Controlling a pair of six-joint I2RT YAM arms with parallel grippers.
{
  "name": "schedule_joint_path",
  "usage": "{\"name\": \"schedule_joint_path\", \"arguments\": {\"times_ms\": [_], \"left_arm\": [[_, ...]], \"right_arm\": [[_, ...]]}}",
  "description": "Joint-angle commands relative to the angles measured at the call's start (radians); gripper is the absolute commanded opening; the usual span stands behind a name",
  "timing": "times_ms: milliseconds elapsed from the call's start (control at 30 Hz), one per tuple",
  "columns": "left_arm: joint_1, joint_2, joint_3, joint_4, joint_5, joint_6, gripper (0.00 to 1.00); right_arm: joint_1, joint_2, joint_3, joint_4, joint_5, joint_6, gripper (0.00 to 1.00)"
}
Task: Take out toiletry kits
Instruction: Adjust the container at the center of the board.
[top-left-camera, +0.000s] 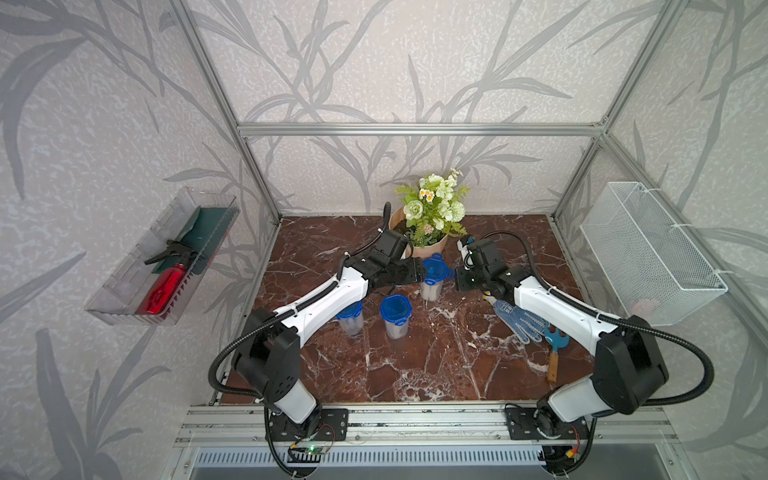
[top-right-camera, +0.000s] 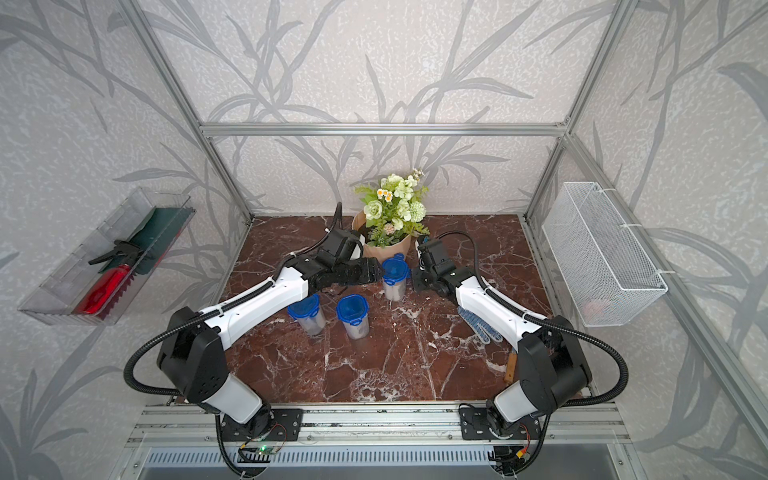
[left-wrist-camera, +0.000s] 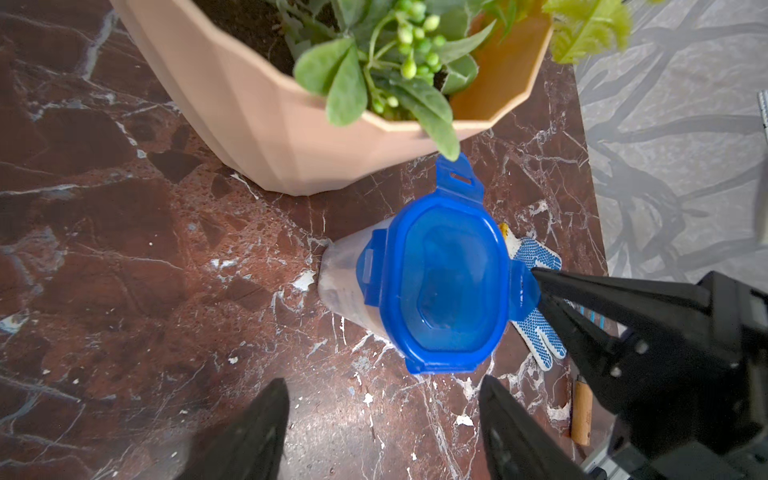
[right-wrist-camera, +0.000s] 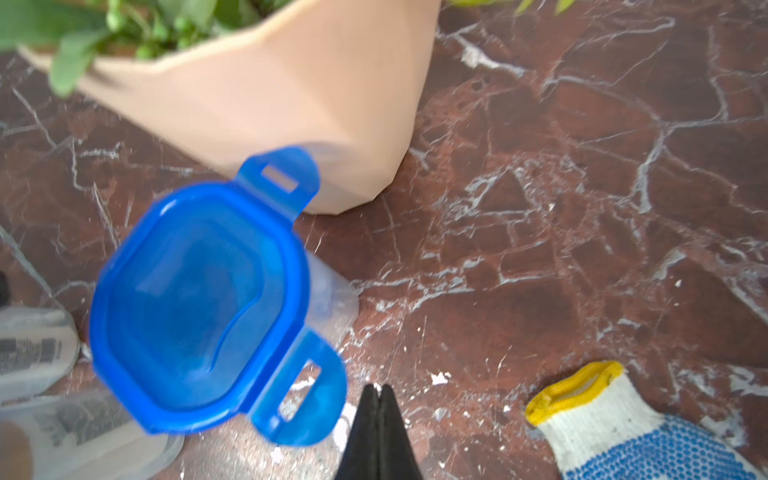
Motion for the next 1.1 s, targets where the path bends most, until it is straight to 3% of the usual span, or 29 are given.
{"name": "schedule_joint_path", "arguments": {"times_ms": [0,233,433,733,1067], "left_arm": [[0.002,0.033,0.042,0.051,0.013,0.011,0.74],[0.002,0.094,0.076,0.124,0.073,0.007,0.72],[0.002,0.116,0.082,0.169,0.082,0.002,0.72],[0.000,0.125,0.040,0.238,0.164,-0.047,0.67],[-0.003,0.061,-0.060,0.252,0.194,-0.068,0.66]], "right_arm": [[-0.003,0.003,0.021,0.013,-0.033,-0.013,0.00],[-0.001,-0.095,-0.106,0.053,-0.128,0.045,0.00],[0.065,-0.177,-0.178,0.053,-0.132,0.074,0.00],[0.070,-0.094,-0.123,0.070,-0.116,0.066,0.00],[0.002,0.003,-0.020,0.061,-0.109,0.024,0.00]]}}
